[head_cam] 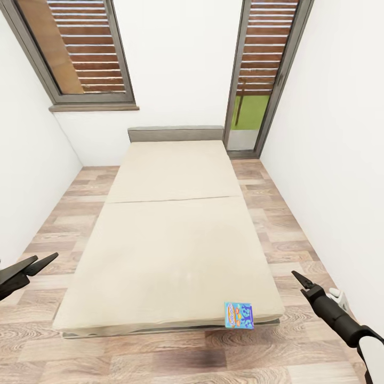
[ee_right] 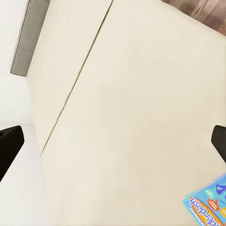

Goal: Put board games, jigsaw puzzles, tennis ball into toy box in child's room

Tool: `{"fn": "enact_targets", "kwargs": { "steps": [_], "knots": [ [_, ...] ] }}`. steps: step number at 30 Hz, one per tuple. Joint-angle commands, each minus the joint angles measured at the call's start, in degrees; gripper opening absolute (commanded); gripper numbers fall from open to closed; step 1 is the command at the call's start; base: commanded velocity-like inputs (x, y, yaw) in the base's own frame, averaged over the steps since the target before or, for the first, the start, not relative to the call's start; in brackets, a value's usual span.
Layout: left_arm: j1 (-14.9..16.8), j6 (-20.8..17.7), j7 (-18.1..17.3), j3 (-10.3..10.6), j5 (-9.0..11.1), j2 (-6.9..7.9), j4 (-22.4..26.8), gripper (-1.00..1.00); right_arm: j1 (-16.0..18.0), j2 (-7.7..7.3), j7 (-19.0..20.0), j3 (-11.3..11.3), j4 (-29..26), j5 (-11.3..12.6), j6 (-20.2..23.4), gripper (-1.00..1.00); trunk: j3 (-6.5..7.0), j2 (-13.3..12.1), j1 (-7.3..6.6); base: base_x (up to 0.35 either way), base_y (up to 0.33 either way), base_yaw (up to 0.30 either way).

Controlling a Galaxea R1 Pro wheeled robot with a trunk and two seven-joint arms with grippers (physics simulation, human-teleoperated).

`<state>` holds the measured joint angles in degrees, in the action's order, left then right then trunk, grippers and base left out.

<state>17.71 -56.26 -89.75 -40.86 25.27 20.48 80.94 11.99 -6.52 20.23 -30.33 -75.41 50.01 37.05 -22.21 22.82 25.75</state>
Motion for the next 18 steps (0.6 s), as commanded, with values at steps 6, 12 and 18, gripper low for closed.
{"fn": "enact_targets", "kwargs": {
  "steps": [6, 12, 18],
  "knots": [
    [0.0, -0.6, -0.3, 0.0, -0.1, 0.02, 0.0, 1.00, 0.0, -0.02, -0.2, 0.0, 0.0, 0.1, 0.5, 1.00, -0.09, 0.1, 0.03, 0.000, 0.000, 0.000],
    [0.0, -0.6, -0.3, 0.0, -0.2, 0.00, 0.0, 1.00, 0.0, 0.01, -0.2, -0.1, 0.0, 0.2, 0.4, 1.00, -0.09, 0.1, 0.03, 0.000, 0.000, 0.000],
    [0.0, -0.6, -0.3, 0.1, -0.1, -0.04, 0.0, 1.00, 0.0, 0.01, -0.2, -0.1, -0.1, 0.3, 0.4, 1.00, 0.19, 0.1, 0.03, 0.000, 0.000, 0.000]
  ]
}}
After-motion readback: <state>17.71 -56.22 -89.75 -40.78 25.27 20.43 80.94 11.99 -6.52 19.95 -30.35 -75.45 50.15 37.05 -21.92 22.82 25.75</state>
